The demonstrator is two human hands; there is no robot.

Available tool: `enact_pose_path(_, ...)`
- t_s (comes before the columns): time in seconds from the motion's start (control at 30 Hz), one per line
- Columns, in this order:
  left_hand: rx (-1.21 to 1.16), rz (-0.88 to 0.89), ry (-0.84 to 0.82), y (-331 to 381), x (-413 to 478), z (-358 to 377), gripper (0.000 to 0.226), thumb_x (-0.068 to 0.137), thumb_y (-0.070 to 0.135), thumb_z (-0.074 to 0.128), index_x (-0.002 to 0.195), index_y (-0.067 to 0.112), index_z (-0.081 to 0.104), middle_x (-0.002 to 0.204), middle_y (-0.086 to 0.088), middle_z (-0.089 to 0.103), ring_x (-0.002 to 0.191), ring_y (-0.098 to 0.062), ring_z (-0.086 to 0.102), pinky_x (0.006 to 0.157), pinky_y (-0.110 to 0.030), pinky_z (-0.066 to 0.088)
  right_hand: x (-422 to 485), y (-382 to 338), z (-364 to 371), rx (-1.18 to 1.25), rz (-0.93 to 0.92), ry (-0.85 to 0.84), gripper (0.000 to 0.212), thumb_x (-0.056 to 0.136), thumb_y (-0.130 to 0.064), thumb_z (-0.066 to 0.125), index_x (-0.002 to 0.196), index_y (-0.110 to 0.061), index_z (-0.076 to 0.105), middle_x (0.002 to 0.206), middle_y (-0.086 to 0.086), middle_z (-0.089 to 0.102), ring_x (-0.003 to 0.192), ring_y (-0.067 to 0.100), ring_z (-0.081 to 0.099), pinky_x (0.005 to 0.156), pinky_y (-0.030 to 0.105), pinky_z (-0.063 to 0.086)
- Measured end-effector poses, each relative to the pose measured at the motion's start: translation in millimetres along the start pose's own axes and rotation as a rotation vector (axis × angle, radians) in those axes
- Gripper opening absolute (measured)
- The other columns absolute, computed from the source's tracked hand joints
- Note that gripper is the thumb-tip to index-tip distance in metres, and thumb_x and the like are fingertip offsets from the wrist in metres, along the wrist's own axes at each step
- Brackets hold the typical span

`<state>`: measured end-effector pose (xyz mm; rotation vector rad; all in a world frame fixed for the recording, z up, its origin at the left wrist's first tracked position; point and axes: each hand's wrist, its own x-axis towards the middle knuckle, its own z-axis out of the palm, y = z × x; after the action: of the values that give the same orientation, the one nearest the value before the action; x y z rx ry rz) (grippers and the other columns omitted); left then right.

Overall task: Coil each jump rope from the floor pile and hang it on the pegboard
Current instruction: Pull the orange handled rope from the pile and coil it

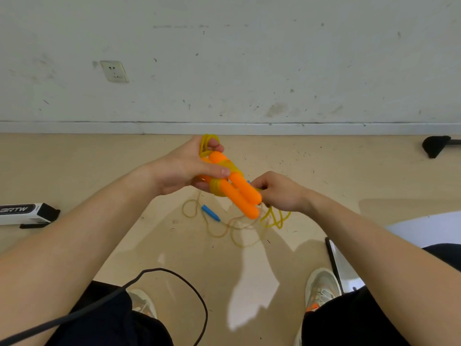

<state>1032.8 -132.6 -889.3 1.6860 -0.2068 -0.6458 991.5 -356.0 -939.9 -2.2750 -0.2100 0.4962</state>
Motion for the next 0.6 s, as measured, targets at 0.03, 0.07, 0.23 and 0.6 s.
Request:
enact_pose_path(0.03, 0.100, 0.005, 0.006, -0.9, -0.9, 0.4, 0.073, 0.065, 0.010, 0.089, 0.122, 0.021, 0.045, 0.121, 0.007, 0.052, 0.099, -0.018, 0.067, 0.062, -0.038, 0.060, 1.2, 0.9, -2.8, -0.043, 0.006, -0.003, 0.040, 0.077, -0.050, 0.068, 0.059, -0.015, 0.059, 0.049, -0.008, 0.044, 0.048, 0.008, 0.039, 0.056, 0.030, 0.036)
enact_pose_path(0.07, 0.172, 0.008, 0.009, -1.0, -1.8, 1.0, 0.075, 0.067, 0.009, 0.090, 0.124, 0.023, 0.043, 0.125, 0.007, 0.050, 0.104, -0.020, 0.065, 0.064, -0.040, 0.061, 1.4, 0.0, -5.0, -0.082, 0.006, -0.006, 0.043, 0.084, -0.048, 0.069, 0.057, -0.016, 0.056, 0.050, -0.007, 0.040, 0.048, 0.009, 0.035, 0.054, 0.029, 0.032)
enact_pose_path(0.23, 0.342, 0.007, -0.061, -1.4, -5.4, 3.9, 0.076, 0.071, 0.008, 0.088, 0.126, 0.026, 0.039, 0.130, 0.009, 0.046, 0.108, -0.024, 0.063, 0.065, -0.040, 0.062, -1.5, -2.5, -13.2, -0.099, -0.009, -0.065, 0.044, 0.088, -0.043, 0.069, 0.071, -0.003, 0.061, 0.059, 0.000, 0.038, 0.055, 0.014, 0.036, 0.057, 0.030, 0.031)
enact_pose_path(0.6, 0.585, 0.050, -0.144, -0.9, -5.1, 18.4, 0.081, 0.067, 0.016, 0.091, 0.125, 0.026, 0.035, 0.121, 0.016, 0.044, 0.097, -0.017, 0.060, 0.060, -0.030, 0.059, -5.9, -10.6, -21.6, -0.307, 0.086, -0.038, 0.051, 0.084, -0.060, 0.064, 0.058, -0.017, 0.054, 0.053, -0.003, 0.039, 0.049, 0.014, 0.037, 0.053, 0.029, 0.032)
